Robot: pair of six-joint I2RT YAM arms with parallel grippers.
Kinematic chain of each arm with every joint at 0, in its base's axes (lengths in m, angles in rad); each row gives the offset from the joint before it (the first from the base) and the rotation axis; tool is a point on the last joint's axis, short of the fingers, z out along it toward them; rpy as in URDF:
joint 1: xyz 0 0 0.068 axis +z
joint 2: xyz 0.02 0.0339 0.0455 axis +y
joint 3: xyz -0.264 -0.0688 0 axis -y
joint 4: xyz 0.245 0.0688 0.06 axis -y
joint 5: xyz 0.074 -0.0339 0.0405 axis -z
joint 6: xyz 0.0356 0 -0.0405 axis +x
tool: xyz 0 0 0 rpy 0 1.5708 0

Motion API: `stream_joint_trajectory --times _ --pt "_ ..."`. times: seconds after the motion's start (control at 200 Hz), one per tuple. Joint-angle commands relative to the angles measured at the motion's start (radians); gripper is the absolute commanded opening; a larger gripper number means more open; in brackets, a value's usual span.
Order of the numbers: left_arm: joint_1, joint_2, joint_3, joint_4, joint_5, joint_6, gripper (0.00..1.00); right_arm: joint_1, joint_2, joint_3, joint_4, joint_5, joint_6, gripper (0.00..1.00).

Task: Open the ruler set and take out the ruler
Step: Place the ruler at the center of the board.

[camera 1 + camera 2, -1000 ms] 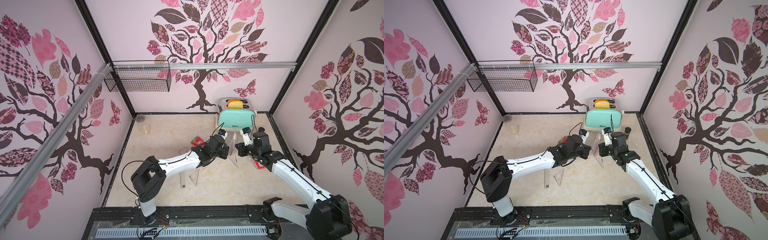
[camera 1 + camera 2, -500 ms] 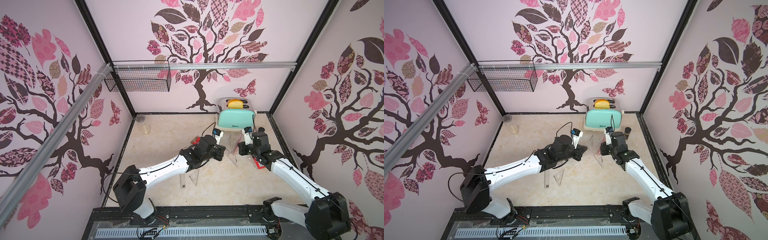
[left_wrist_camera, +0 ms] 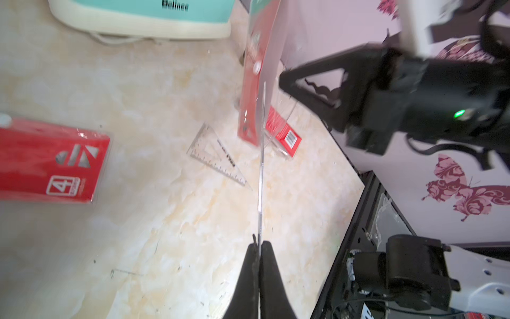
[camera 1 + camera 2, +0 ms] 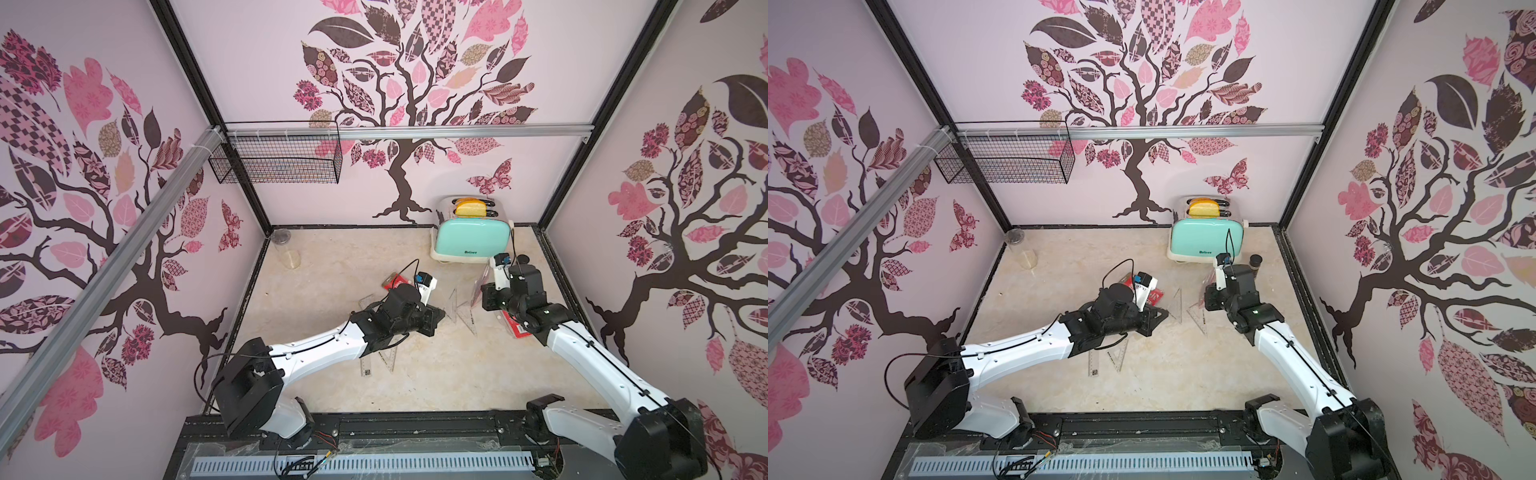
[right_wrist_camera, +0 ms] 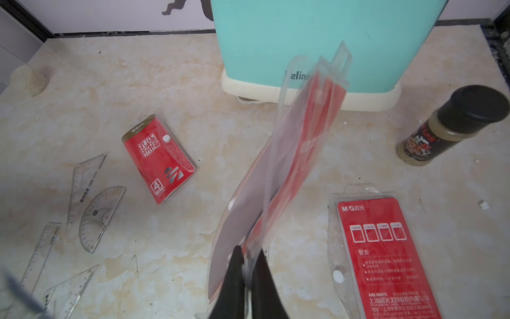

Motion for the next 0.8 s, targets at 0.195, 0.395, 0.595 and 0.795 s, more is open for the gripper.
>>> stream_joint_trajectory --times 0.195,0.395,0.595,0.795 --pt "0.116 0.146 -0.03 0.169 0.246 -0.067 0.0 0.0 -0.086 0.046 -0.067 0.015 0.004 0.0" --pt "0.131 0.283 0.016 0.236 0.371 -0.116 0.0 -0.001 -0.071 0.043 -0.064 0.019 0.0 0.0" --pt "0.129 0.39 0.019 0.391 0.453 -0.249 0.0 -0.001 -0.074 0.042 -0.064 0.019 0.0 0.0" --pt "0.13 0.413 -0.001 0.412 0.433 -0.274 0.0 -0.001 -0.08 0.041 -0.062 0.012 0.0 0.0"
